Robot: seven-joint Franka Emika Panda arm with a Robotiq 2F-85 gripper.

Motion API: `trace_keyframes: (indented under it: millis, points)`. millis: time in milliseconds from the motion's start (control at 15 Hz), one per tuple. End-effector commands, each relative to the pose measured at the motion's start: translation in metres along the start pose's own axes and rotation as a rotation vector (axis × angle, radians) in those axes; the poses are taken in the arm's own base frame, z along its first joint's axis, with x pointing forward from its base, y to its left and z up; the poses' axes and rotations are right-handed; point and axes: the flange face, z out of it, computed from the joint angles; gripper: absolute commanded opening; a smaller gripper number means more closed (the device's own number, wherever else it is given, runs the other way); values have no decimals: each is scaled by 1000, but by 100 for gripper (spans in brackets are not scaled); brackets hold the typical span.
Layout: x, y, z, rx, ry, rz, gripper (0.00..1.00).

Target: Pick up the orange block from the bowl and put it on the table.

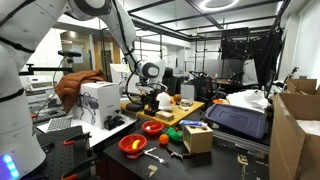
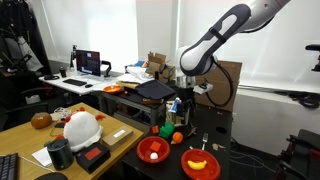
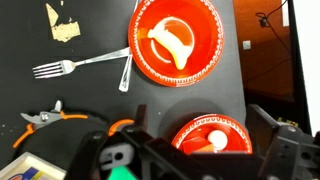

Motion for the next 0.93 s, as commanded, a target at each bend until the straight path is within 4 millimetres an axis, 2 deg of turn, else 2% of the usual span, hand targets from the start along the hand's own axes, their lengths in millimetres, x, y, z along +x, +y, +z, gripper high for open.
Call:
trace_keyframes:
  millis: [0, 400, 867]
  points:
    - [3, -19, 25, -28, -21, -70, 100]
    - [3, -55, 62, -68, -25, -163, 100]
    - [26, -78, 73, -89, 59, -204, 100]
